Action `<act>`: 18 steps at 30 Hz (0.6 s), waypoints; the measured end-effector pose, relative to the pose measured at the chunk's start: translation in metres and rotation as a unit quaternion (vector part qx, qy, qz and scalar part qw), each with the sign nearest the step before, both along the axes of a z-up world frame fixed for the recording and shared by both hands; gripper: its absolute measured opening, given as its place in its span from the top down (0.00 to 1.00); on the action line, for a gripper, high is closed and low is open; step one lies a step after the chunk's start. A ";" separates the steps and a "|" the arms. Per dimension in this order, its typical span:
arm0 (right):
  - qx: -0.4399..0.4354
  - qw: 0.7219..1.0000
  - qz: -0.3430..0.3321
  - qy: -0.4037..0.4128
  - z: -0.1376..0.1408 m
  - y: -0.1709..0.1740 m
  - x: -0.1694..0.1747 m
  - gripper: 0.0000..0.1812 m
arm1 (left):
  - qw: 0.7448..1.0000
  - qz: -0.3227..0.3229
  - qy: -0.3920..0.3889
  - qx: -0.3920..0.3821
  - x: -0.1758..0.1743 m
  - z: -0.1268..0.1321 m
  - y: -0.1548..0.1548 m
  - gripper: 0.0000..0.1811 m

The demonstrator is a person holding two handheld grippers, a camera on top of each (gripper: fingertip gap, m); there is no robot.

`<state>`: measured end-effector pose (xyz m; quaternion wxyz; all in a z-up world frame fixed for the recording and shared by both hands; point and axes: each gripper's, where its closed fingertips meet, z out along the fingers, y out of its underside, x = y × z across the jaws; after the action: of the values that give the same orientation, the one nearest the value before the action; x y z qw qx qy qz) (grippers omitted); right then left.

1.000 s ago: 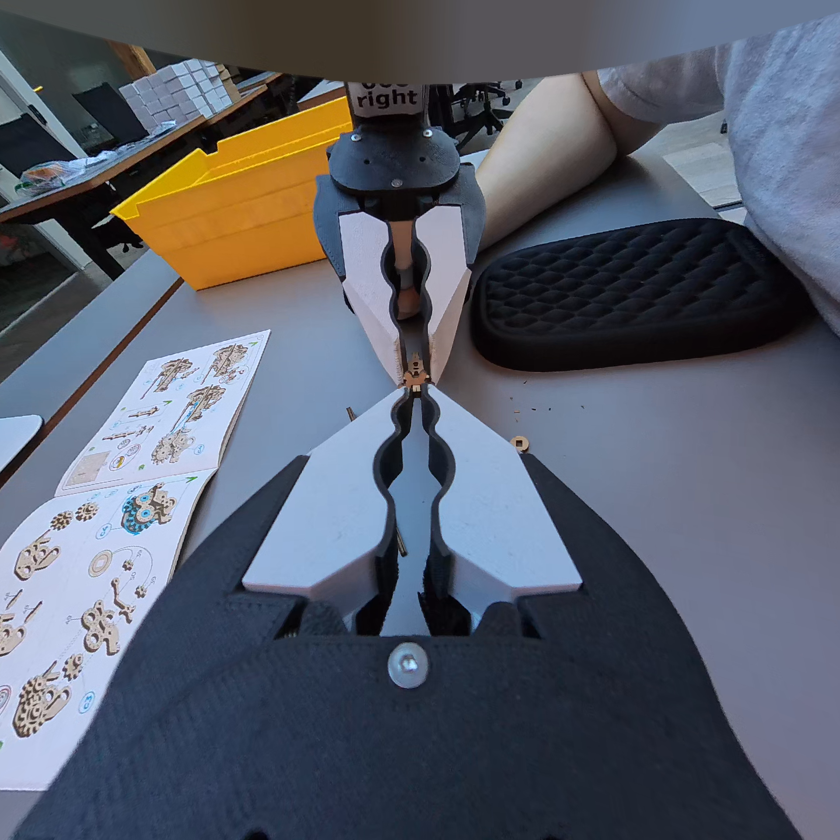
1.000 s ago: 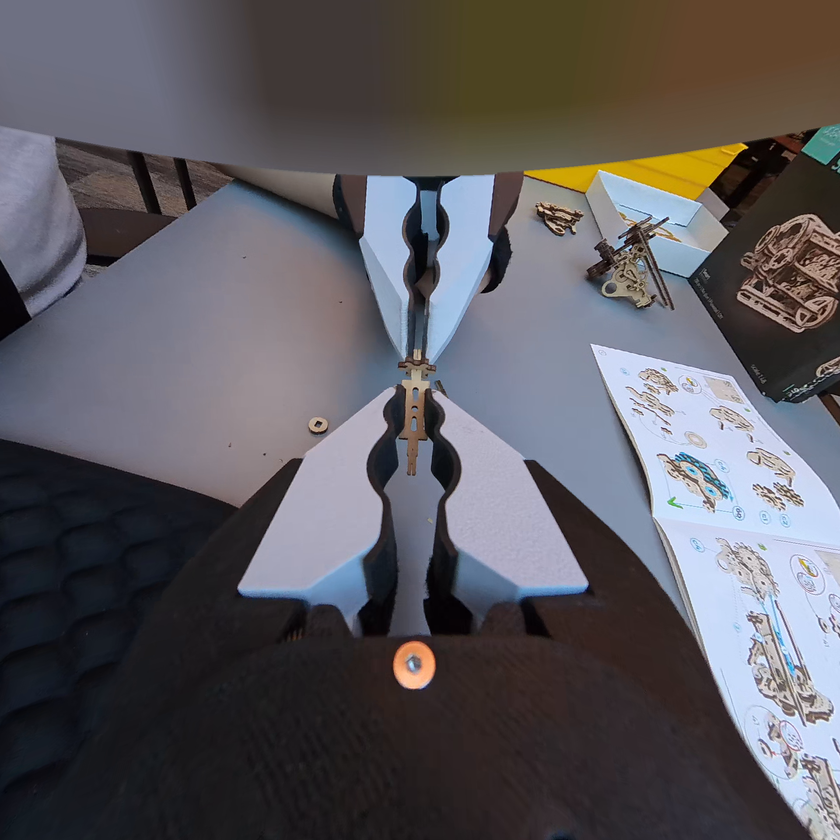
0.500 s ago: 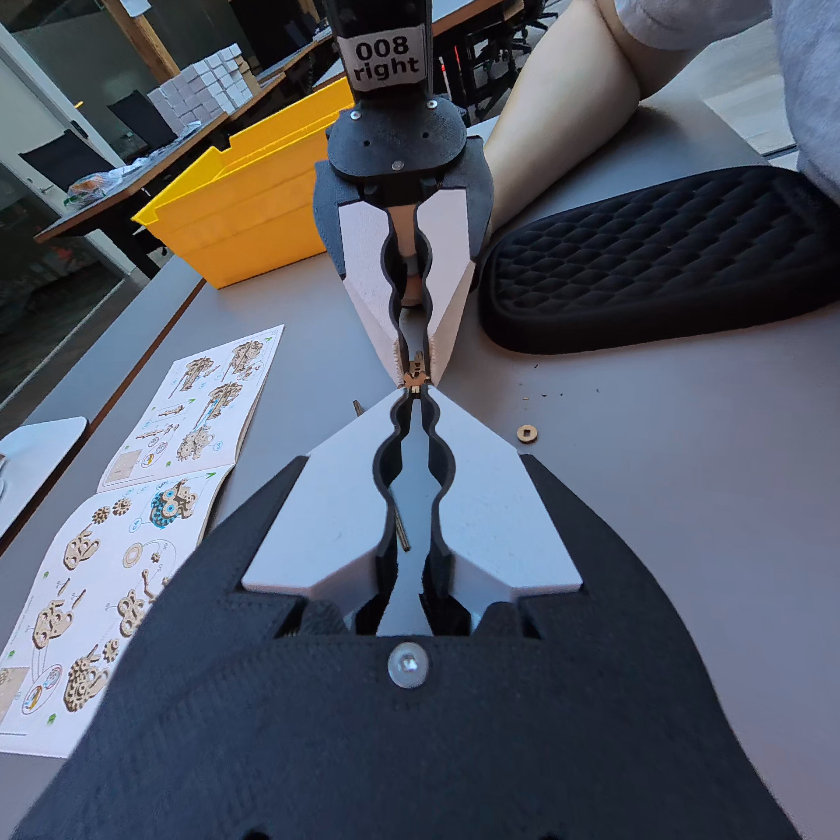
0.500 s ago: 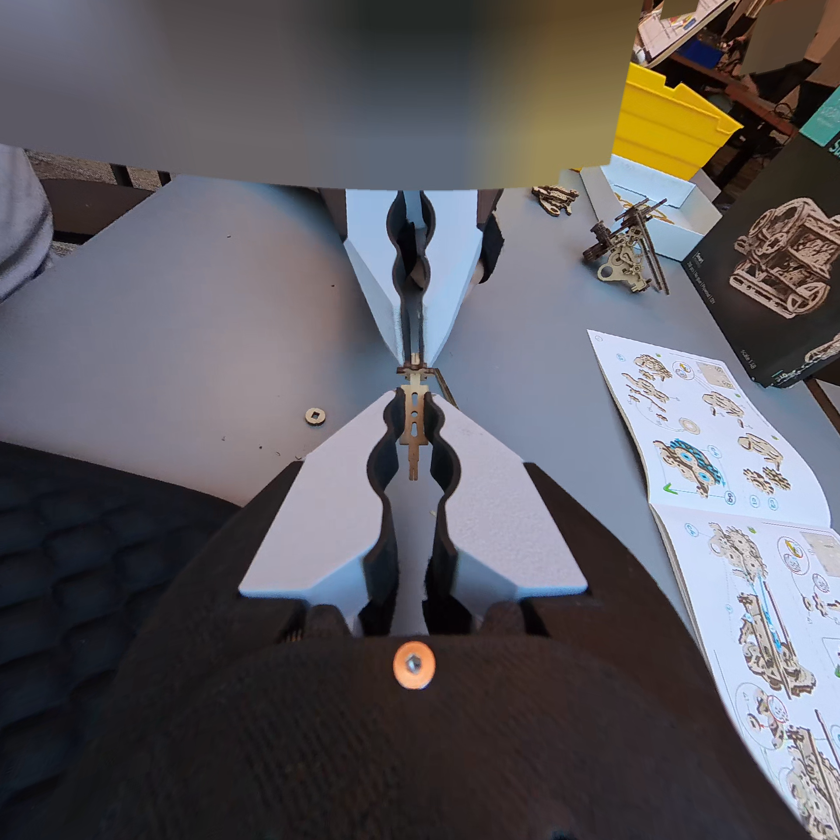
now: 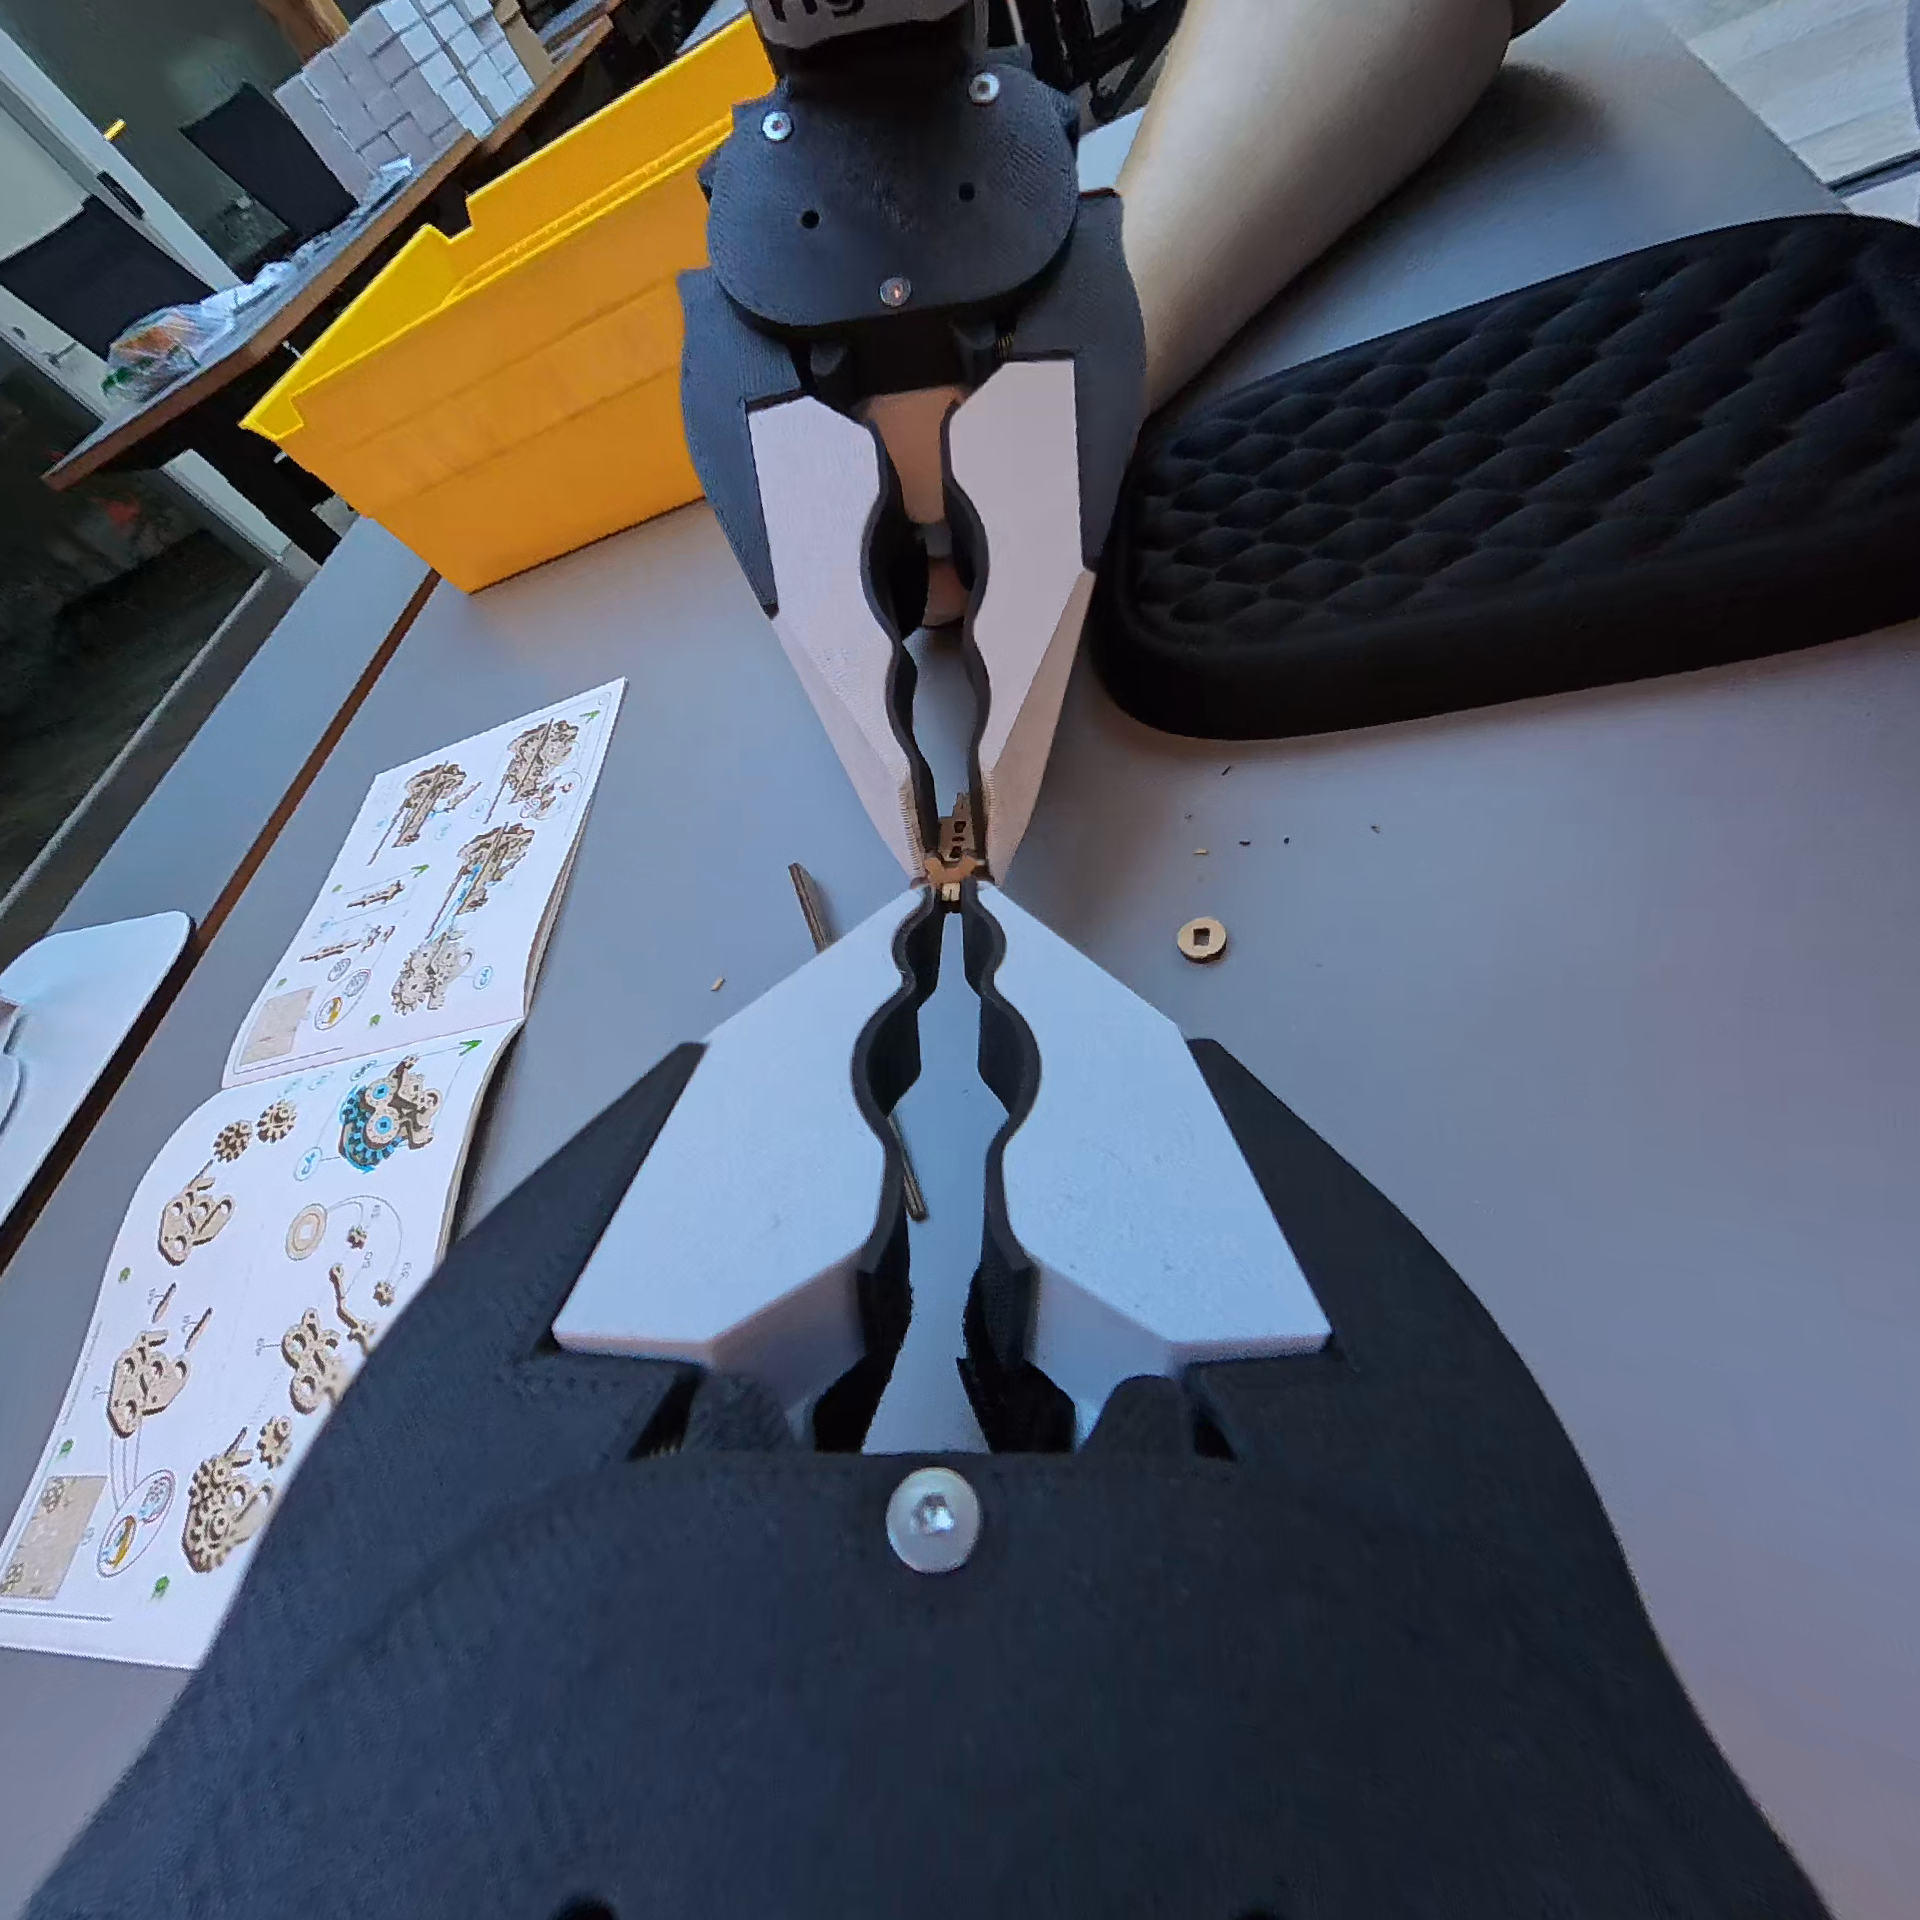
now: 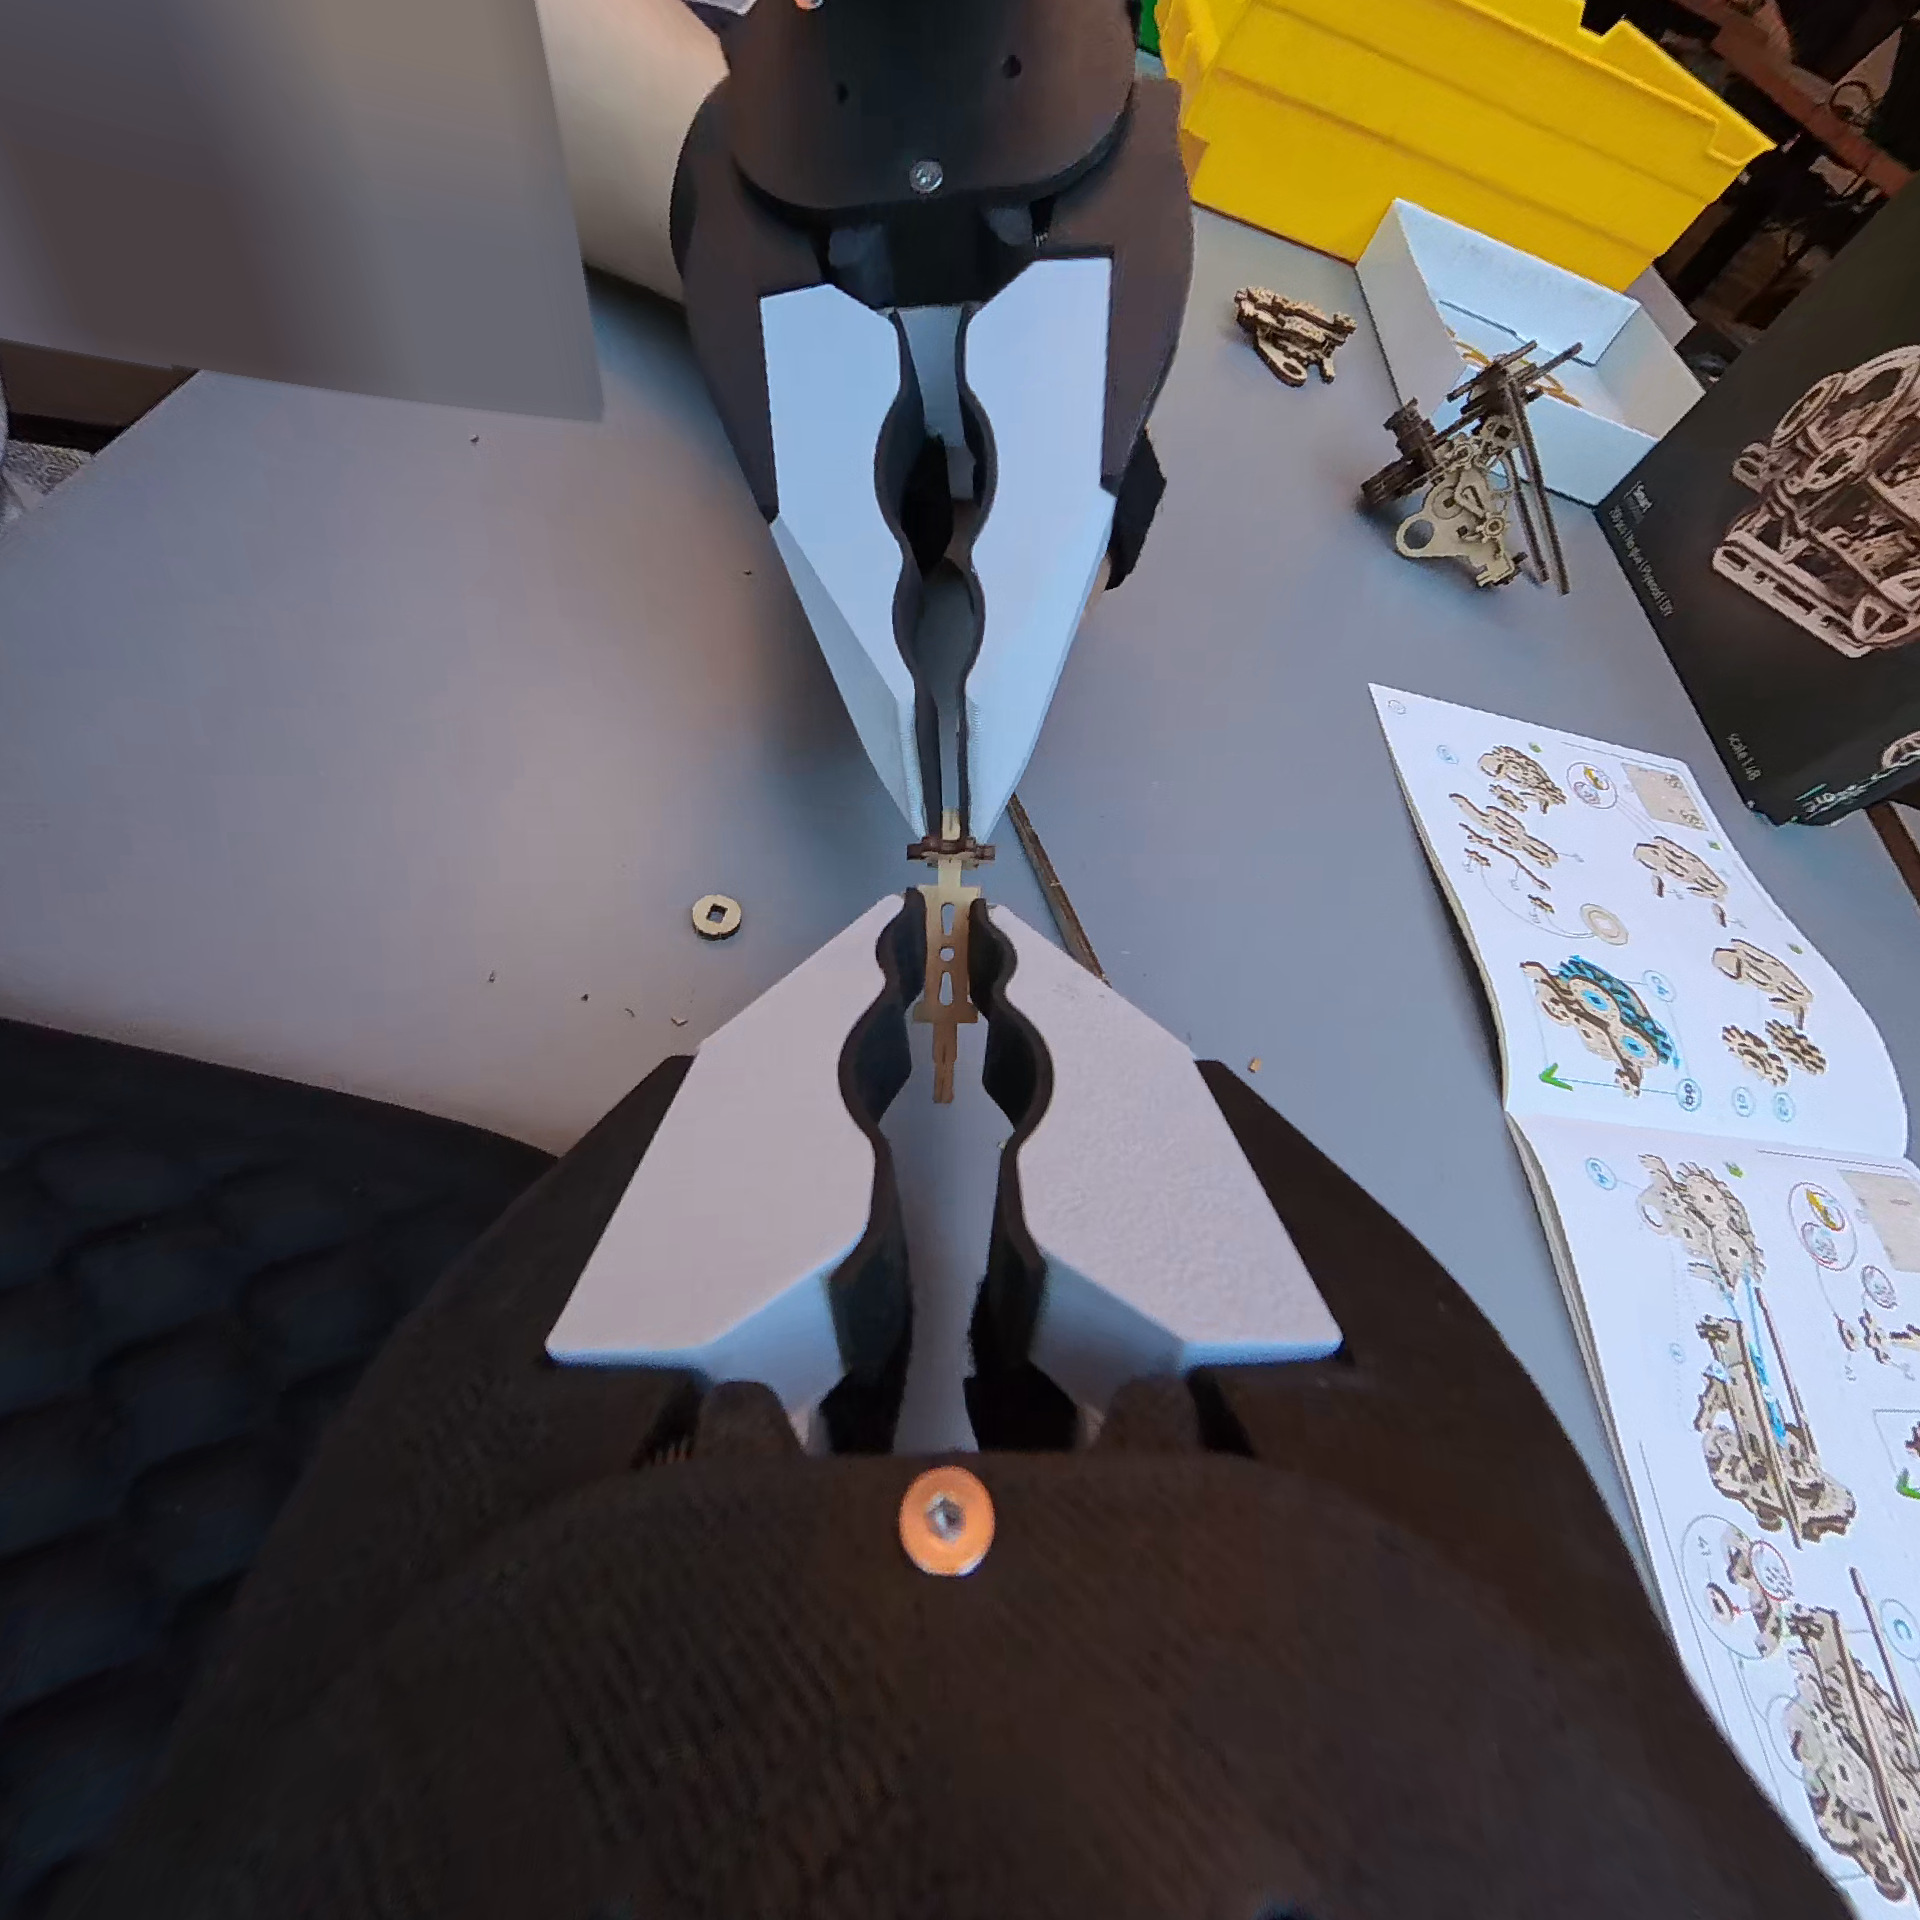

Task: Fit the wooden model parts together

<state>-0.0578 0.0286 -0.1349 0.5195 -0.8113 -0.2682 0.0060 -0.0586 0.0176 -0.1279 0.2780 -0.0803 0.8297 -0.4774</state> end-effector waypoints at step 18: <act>0.143 0.989 0.020 0.011 0.040 -0.004 0.001 0.97 | 0.989 -0.019 0.054 -0.134 0.001 0.031 0.005 1.00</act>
<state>-0.0563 0.0249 -0.0954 0.6331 -0.7228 -0.2768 -0.0137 -0.0576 0.0222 -0.0969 0.2103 -0.1268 0.7735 -0.5843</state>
